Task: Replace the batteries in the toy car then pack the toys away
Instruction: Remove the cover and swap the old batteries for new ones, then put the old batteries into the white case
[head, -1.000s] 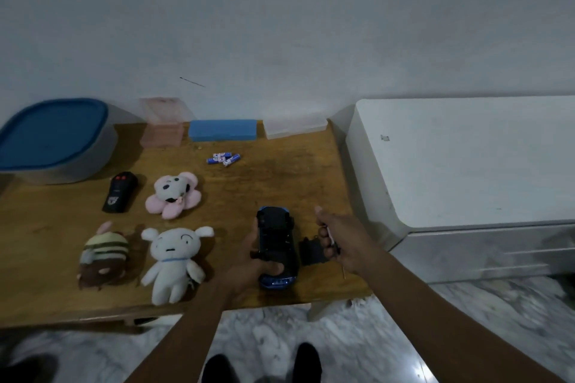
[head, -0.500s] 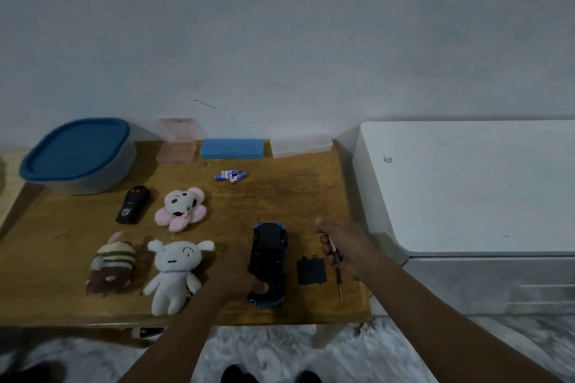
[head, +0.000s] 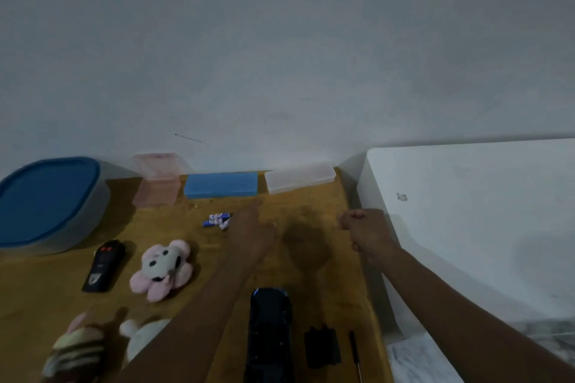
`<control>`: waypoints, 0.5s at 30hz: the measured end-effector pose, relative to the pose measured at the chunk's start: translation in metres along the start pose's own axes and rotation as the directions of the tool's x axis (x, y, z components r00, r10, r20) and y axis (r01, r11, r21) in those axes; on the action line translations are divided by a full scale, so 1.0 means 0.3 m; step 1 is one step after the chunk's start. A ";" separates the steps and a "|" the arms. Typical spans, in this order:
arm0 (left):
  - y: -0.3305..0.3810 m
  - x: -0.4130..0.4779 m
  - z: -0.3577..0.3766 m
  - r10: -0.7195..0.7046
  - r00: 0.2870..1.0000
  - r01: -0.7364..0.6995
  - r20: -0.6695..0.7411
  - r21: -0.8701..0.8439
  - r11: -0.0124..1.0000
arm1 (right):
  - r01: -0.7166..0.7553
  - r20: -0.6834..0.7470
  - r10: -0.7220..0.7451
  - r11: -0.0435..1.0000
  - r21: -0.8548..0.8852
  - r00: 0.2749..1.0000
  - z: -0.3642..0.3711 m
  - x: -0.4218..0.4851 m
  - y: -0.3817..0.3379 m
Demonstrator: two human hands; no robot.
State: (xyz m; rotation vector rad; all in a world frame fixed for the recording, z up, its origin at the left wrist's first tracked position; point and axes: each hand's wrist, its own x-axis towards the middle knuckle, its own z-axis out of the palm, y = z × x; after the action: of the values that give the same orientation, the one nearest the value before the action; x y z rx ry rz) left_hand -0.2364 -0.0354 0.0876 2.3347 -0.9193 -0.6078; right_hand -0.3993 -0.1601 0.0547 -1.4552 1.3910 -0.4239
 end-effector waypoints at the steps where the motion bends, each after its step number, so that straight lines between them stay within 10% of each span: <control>1: 0.008 0.065 0.026 -0.017 1.000 0.017 0.010 -0.035 0.999 | 0.025 -0.034 -0.026 0.999 -0.042 0.999 0.004 0.051 -0.016; 15: -0.034 0.505 0.257 0.049 0.998 -0.053 0.042 0.082 0.995 | 0.030 -0.060 -0.039 0.990 -0.138 0.997 0.091 0.408 -0.112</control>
State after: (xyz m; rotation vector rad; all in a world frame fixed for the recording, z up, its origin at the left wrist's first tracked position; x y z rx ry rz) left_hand -0.1760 -0.1634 -0.0072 2.3718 -1.0372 -0.6083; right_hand -0.3271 -0.2638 0.0245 -1.5911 1.4708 -0.4060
